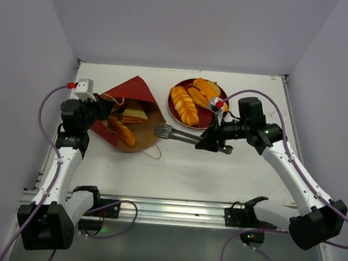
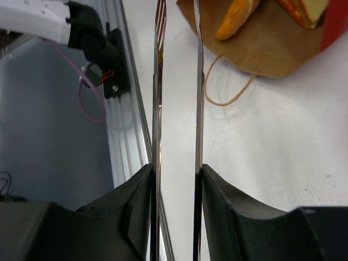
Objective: Take the fake bread out of the paper bag
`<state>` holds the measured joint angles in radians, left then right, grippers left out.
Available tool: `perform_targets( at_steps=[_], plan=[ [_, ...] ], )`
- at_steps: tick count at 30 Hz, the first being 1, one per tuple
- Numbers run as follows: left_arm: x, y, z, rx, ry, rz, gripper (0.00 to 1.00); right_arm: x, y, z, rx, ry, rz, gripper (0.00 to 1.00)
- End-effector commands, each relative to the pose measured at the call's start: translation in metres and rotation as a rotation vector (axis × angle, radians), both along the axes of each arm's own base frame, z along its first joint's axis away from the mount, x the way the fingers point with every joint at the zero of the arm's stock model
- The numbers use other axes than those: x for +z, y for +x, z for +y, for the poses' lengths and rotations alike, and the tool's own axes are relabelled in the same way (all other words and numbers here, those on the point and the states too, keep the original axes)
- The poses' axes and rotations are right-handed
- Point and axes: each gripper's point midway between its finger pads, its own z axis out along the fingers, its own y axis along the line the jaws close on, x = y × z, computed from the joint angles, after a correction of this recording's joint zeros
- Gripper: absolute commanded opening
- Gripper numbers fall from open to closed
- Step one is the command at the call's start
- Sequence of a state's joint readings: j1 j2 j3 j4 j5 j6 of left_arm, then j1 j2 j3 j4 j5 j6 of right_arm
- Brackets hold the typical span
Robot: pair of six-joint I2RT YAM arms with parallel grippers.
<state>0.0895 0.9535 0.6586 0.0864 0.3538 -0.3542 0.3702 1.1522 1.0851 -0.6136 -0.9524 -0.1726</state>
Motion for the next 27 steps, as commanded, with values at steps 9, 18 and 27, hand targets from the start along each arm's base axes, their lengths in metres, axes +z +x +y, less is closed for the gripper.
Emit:
perform_targets(
  at_steps=[9, 18, 27],
  plan=[
    [0.003, -0.001, 0.005, 0.01, 0.03, -0.019, 0.1, -0.041, -0.027, 0.069, 0.169, -0.243, -0.096, 0.41],
    [-0.001, -0.003, 0.004, 0.005, 0.032, -0.022, 0.1, -0.048, 0.026, 0.139, -0.03, -0.29, -0.075, 0.41],
    [0.0, -0.004, 0.004, 0.005, 0.035, -0.034, 0.1, -0.069, 0.049, 0.157, -0.164, -0.32, -0.01, 0.42]
  ],
)
